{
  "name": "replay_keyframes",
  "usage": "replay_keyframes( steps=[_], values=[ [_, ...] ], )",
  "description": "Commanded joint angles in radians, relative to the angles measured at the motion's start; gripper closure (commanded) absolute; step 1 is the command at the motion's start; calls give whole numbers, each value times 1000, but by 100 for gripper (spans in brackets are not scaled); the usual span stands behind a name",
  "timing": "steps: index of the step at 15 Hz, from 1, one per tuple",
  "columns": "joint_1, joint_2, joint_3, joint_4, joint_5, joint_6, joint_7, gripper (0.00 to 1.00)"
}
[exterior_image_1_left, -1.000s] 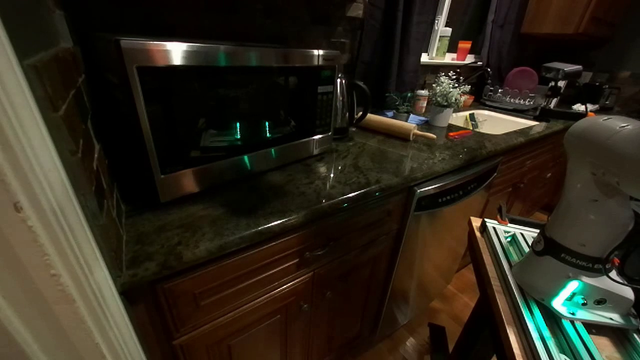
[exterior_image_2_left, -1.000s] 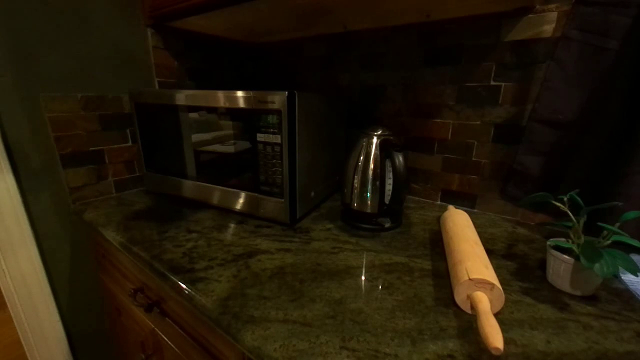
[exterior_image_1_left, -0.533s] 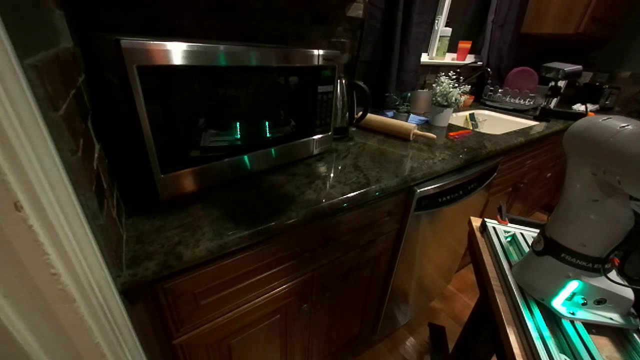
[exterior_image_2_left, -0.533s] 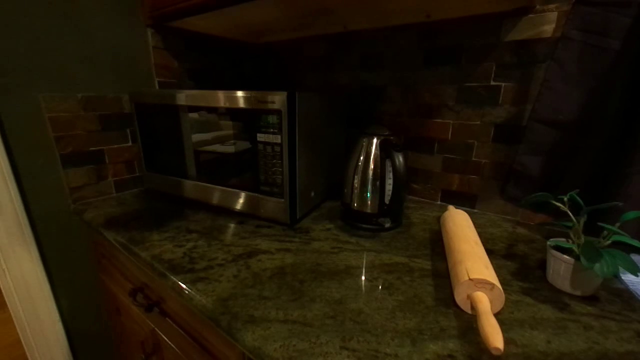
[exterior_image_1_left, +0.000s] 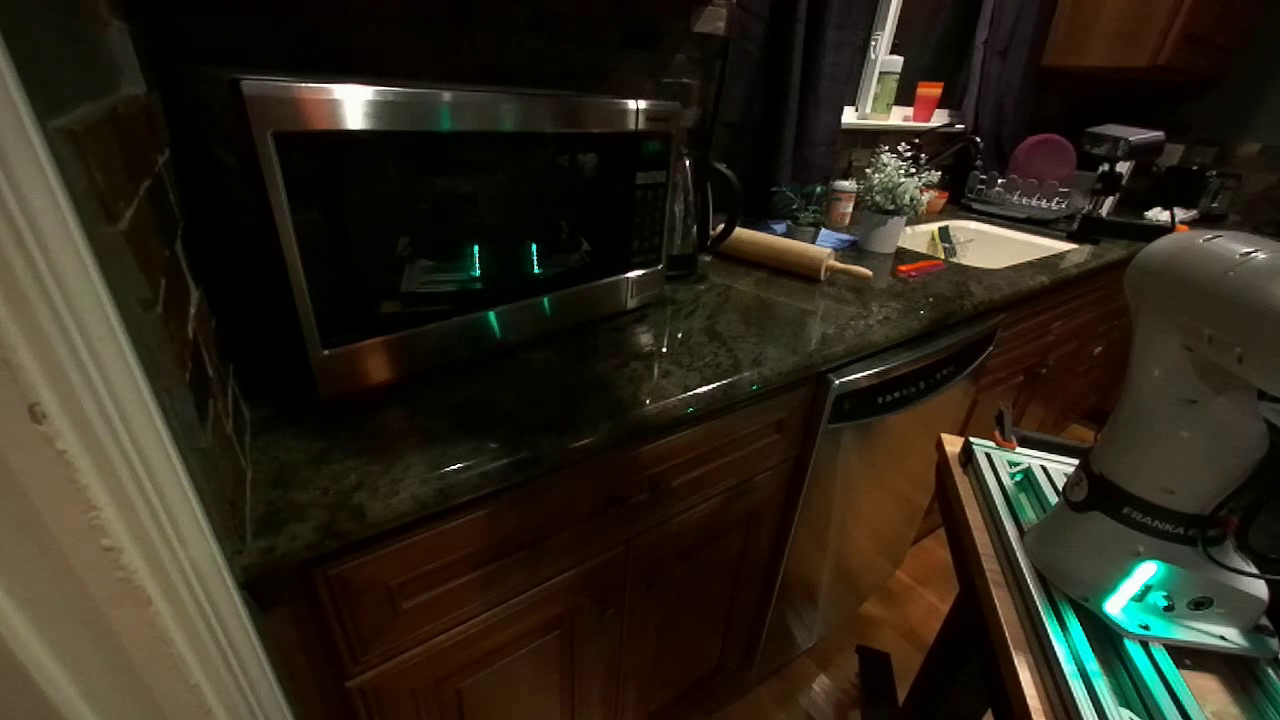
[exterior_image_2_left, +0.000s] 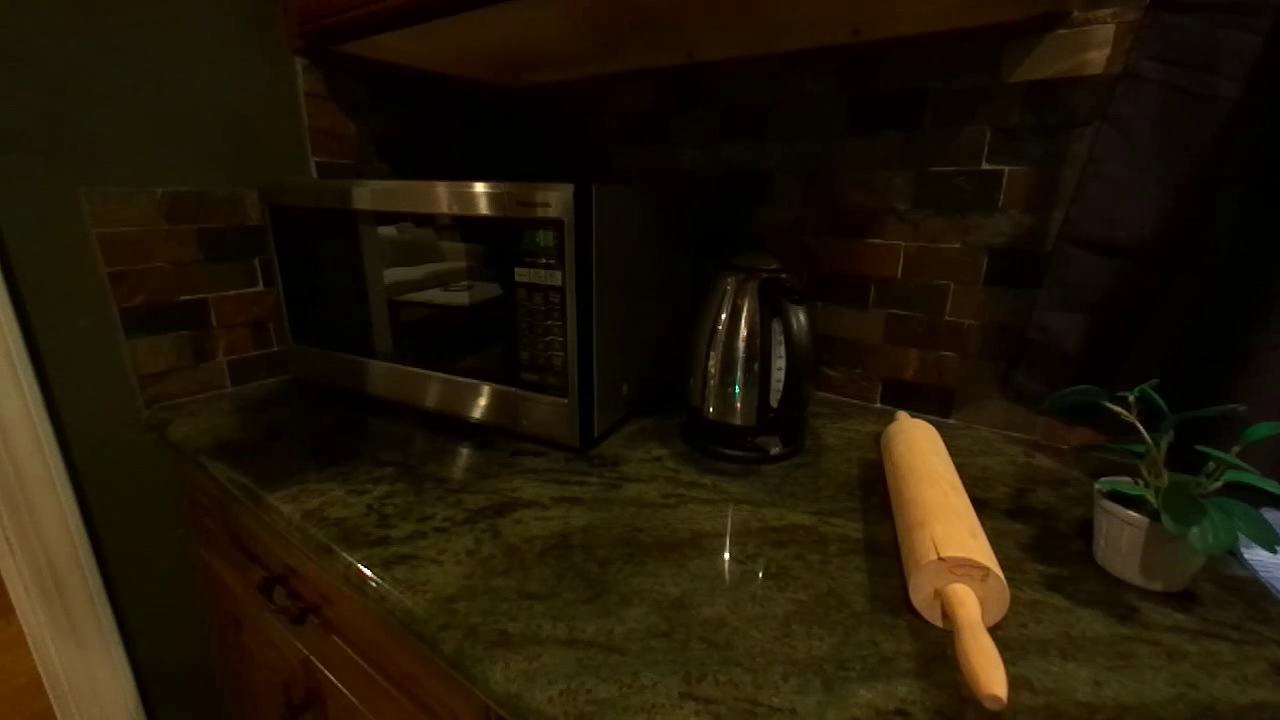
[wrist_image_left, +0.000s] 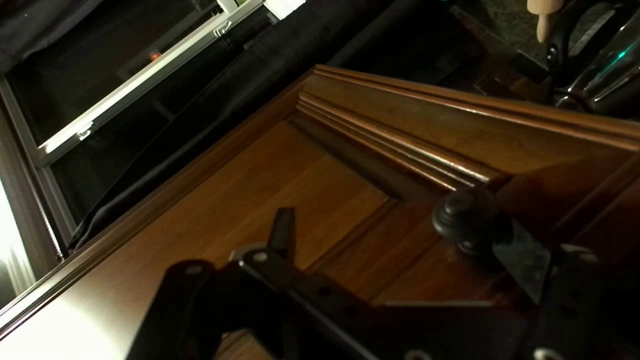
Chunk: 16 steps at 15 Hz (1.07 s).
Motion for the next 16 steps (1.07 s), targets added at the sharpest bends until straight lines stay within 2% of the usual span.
replay_keyframes(
  steps=[1, 7, 16],
  values=[
    [4, -113, -30, -51, 6, -11, -96, 0],
    [5, -217, -22, -90, 49, -64, -169, 0],
    [19, -274, -42, -46, 188, -115, -210, 0]
  ],
)
